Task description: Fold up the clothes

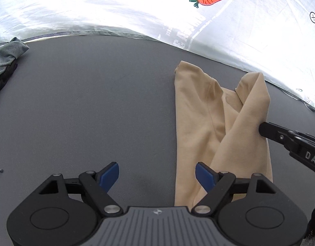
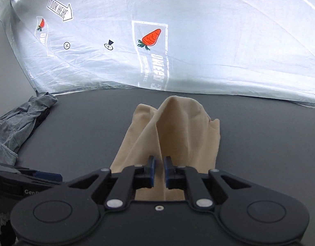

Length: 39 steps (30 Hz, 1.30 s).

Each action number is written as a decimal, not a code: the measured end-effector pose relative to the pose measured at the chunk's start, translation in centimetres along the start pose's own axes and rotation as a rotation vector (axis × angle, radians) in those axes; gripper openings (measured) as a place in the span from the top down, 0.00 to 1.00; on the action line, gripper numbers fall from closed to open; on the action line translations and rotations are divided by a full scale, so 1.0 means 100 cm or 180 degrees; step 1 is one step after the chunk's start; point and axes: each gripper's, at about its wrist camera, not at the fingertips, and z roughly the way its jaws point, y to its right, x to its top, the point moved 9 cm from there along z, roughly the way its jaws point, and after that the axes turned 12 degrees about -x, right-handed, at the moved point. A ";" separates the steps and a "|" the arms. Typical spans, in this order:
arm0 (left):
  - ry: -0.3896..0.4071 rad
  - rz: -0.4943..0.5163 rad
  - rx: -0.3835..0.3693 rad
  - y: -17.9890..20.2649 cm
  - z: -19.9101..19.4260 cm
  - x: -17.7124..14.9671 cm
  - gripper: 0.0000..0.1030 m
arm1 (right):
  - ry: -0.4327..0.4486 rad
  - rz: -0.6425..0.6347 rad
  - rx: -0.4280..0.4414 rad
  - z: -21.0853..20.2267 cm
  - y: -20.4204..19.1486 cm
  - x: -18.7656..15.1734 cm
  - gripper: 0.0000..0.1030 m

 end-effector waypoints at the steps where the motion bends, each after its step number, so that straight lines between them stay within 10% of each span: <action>1: 0.0008 -0.0008 0.0007 -0.002 0.003 0.003 0.20 | -0.0026 0.0014 0.0005 0.015 -0.001 0.005 0.90; 6: -0.0021 -0.0040 0.0091 -0.010 0.014 0.007 0.20 | -0.0277 0.0011 -0.0173 0.091 -0.005 0.007 0.89; 15: -0.0029 0.0028 -0.0095 -0.001 0.002 -0.013 0.20 | -0.0251 0.0302 -0.0149 0.042 0.010 -0.003 0.69; 17: 0.0126 0.0058 -0.0298 0.010 -0.014 -0.017 0.25 | -0.0162 0.0246 -0.0190 0.013 0.009 -0.014 0.83; 22: 0.0139 -0.0063 -0.0878 0.037 -0.033 -0.039 0.87 | -0.0255 0.0214 -0.0173 -0.038 0.000 -0.061 0.97; 30: -0.0186 0.0063 -0.1063 0.060 0.008 -0.078 0.94 | -0.0499 0.0212 0.0018 -0.036 -0.022 -0.113 0.99; 39: -0.0111 -0.0300 -0.1093 0.021 0.001 -0.075 0.97 | -0.0552 0.0471 -0.0586 -0.052 0.048 -0.126 1.00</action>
